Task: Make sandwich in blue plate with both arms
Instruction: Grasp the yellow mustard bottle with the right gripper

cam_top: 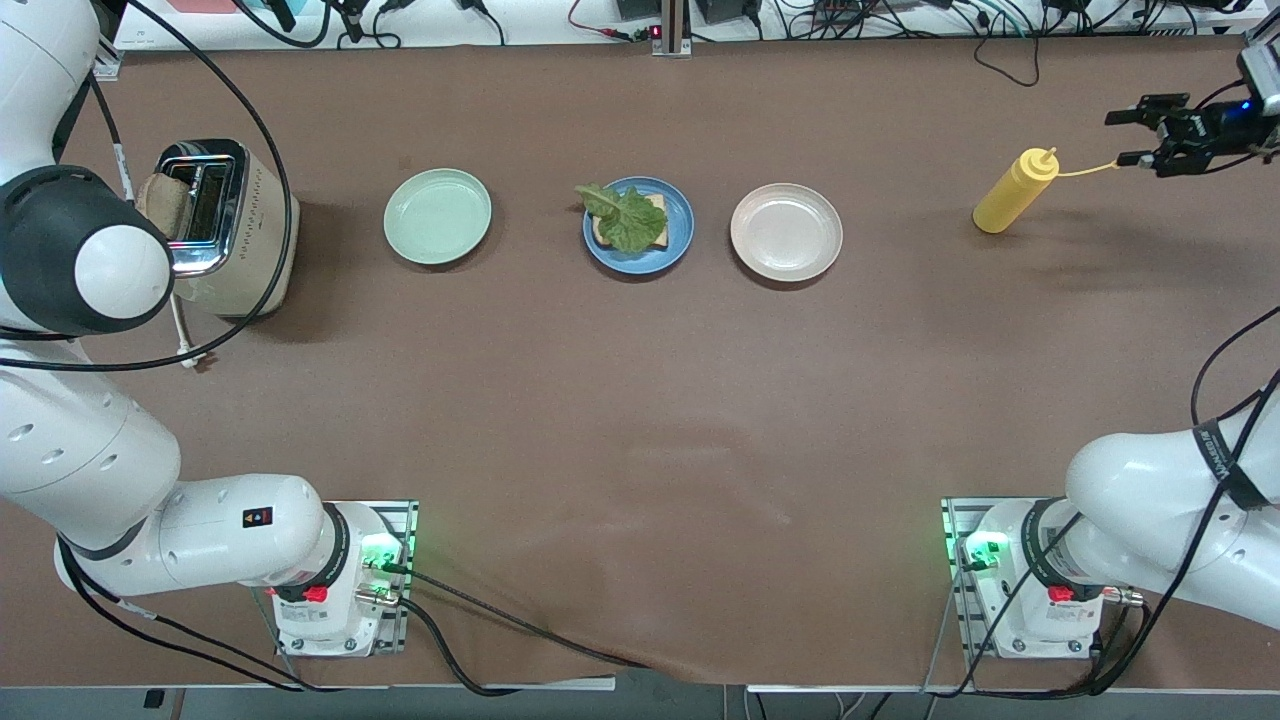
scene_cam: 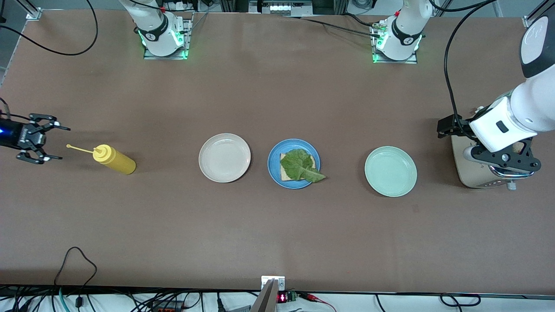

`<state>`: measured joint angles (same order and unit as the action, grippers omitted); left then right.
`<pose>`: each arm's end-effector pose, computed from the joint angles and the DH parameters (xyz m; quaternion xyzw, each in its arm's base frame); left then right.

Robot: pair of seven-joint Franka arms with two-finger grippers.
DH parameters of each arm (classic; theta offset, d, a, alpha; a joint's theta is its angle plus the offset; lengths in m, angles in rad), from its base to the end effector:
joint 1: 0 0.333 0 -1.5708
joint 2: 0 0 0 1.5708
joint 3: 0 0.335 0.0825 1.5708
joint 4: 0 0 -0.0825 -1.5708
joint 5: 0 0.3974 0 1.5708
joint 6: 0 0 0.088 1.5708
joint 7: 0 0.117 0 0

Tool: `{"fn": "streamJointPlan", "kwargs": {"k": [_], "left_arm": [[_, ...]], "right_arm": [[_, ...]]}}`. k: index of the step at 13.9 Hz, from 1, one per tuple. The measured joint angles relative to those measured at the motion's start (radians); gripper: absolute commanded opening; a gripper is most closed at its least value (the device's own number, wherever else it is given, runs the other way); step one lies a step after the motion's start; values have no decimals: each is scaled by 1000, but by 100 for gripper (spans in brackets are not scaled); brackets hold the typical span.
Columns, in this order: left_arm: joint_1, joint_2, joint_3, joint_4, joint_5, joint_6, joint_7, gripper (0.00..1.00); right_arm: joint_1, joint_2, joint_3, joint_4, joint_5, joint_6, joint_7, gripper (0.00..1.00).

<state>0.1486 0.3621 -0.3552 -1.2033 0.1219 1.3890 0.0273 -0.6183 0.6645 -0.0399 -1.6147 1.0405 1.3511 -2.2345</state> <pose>0.6512 -0.0743 0.5818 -0.9915 0.1043 0.0776 0.0052 0.5693 -0.2904 0.2569 -0.6380 -0.4690 -0.4192 0.4442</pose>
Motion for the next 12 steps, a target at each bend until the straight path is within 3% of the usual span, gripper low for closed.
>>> {"fn": "streamJointPlan", "kwargs": {"k": [5,12], "left_arm": [[12,1,0,0,-1,-15,0,100],[13,1,0,0,-1,-16,0,100]], "right_arm": [[-16,142,1,12,33,-12,-182,100],[-15,288,21,83,72,-14,-273,100]]}}
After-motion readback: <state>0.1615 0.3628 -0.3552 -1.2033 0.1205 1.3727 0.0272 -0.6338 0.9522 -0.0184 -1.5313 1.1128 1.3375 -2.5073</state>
